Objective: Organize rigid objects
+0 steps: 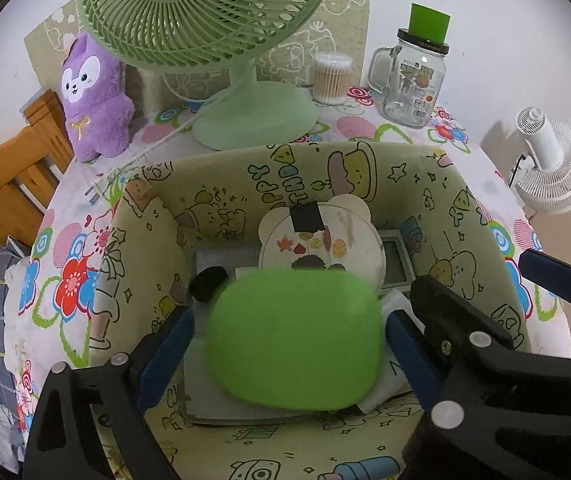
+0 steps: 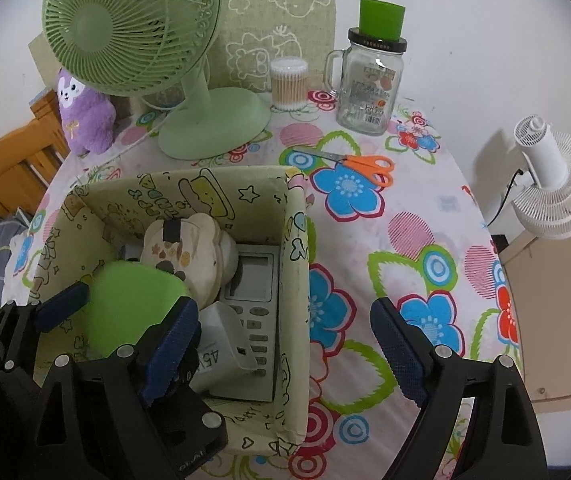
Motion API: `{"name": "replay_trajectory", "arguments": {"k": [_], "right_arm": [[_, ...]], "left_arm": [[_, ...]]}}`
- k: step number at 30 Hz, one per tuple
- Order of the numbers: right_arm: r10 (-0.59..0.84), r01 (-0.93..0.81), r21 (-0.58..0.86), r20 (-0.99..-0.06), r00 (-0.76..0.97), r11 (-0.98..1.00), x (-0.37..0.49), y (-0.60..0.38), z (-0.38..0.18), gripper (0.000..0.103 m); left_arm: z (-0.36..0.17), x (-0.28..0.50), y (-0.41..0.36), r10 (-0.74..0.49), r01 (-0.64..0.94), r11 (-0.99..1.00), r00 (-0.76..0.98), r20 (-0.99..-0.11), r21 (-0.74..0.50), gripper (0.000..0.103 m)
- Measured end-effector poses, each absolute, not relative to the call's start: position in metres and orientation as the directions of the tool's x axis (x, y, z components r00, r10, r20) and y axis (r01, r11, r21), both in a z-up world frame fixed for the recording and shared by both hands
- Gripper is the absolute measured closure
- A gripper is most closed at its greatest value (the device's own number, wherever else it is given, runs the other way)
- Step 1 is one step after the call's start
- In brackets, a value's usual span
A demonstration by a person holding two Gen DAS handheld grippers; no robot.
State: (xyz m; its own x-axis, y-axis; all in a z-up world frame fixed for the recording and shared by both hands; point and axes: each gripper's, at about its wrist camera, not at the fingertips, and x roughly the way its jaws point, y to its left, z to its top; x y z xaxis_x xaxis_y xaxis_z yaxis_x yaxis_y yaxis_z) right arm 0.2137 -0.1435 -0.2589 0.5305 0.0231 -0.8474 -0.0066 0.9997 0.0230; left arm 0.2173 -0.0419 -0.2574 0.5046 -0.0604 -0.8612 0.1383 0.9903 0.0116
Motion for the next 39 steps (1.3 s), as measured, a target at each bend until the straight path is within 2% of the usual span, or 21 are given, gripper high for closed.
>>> {"name": "replay_trajectory", "arguments": {"k": [18, 39], "right_arm": [[0.024, 0.019, 0.043, -0.817, 0.576, 0.999, 0.188, -0.137, -0.230, 0.013], [-0.008, 0.071, 0.054, -0.734, 0.679, 0.996, 0.103, -0.132, -0.170, 0.013]], "left_arm": [[-0.222, 0.192, -0.024, -0.055, 0.148, 0.989, 0.529, -0.847, 0.028, 0.000], [-0.155, 0.113, 0.023, -0.063, 0.122, 0.992, 0.643, -0.764, 0.020, 0.000]]}}
